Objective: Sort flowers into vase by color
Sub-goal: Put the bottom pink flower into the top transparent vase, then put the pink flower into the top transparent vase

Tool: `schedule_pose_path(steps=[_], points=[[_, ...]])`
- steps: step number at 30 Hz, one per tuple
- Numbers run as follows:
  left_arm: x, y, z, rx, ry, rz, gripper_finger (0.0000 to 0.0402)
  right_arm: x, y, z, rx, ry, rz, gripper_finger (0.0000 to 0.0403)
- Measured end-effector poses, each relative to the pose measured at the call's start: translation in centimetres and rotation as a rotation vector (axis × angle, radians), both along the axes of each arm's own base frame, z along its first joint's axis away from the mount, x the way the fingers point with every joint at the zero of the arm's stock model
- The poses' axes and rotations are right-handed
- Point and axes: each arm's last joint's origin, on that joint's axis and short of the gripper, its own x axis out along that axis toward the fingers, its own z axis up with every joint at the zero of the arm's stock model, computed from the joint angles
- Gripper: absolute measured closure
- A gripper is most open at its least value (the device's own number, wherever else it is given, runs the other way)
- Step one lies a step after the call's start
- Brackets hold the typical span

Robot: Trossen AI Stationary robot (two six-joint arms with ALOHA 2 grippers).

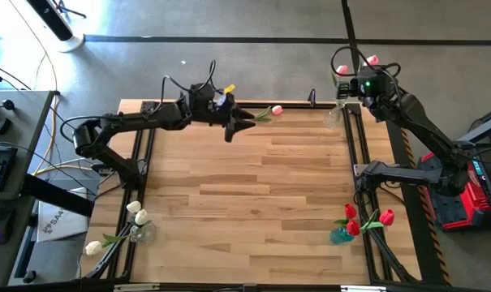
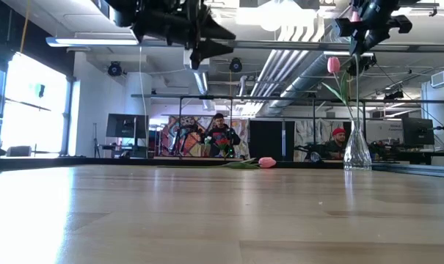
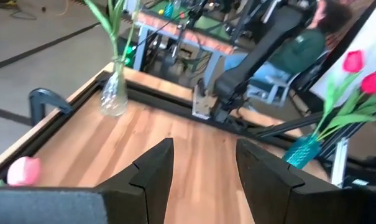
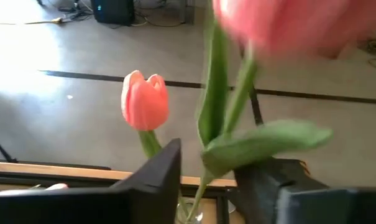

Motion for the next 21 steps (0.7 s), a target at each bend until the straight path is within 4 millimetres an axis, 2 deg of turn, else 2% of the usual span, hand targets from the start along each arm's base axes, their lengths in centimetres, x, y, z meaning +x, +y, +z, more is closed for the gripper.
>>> schedule_pose_path(steps=[7, 11, 15, 21], points=[[-0.8, 1.2, -1.2, 0.035, 0.117, 0.051, 0.0239, -0.2, -0.1, 0.1, 0.007, -0.037, 0.021, 0.0173], [-1.0, 1.5, -1.7, 0.052, 0.160, 0.051, 0.0239, -0.3, 0.1, 0.4, -0.001, -0.082, 0.040, 0.0127], [-1.2, 1.9, -2.8, 0.132, 0.265, 0.098, 0.0239, -0.4, 0.5, 1.2, -0.032, -0.193, 0.091, 0.0113], [-0.5, 3.7, -7.2, 0.165, 0.458, 0.131, 0.0239, -0.4, 1.1, 2.1, -0.035, -0.366, 0.215, 0.0121]])
